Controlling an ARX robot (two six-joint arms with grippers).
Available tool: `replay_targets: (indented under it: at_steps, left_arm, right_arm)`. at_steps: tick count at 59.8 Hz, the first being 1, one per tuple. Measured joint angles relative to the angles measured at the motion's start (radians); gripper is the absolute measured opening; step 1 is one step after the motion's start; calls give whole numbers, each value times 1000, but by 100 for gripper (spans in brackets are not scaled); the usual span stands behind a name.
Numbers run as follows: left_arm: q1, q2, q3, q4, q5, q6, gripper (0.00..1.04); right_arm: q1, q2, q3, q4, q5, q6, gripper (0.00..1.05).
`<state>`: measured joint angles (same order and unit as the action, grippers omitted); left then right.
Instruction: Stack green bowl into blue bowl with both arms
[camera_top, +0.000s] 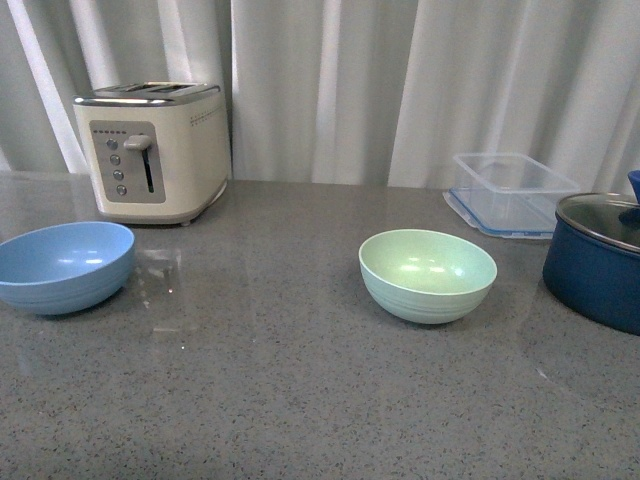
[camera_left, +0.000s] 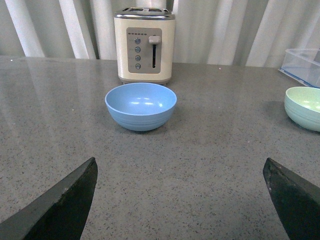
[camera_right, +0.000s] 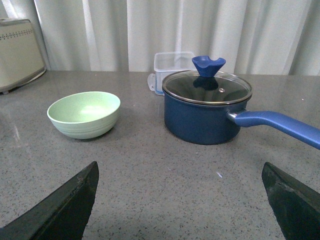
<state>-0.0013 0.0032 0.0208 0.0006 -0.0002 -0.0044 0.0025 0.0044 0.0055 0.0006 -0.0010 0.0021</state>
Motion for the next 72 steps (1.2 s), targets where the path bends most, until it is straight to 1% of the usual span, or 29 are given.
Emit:
replay_targets:
  at_steps: [62, 63, 64, 65, 67, 69, 70, 72]
  left_arm:
    - [0, 0, 0, 0, 0, 0, 98]
    - [-1, 1, 0, -1, -8, 0, 98]
    - [-34, 18, 4, -22, -106, 14, 98]
    - [-43, 24, 6, -31, -143, 16, 98]
    - [-72, 51, 15, -50, -257, 22, 98]
    - [-77, 83, 27, -63, -330, 21, 98]
    - [-79, 99, 34, -69, -354, 17, 98]
    - [-74, 119, 44, -72, -354, 17, 98]
  right_arm:
    - [0, 0, 0, 0, 0, 0, 95]
    - [0, 0, 0, 0, 0, 0, 95]
    - [0, 0, 0, 0, 0, 0, 95]
    - [0, 0, 0, 0, 0, 0, 95]
    - [0, 0, 0, 0, 0, 0, 95]
    - [0, 0, 0, 0, 1, 0, 95]
    - [0, -1, 0, 0, 2, 0, 95]
    - [0, -1, 0, 0, 1, 0, 95]
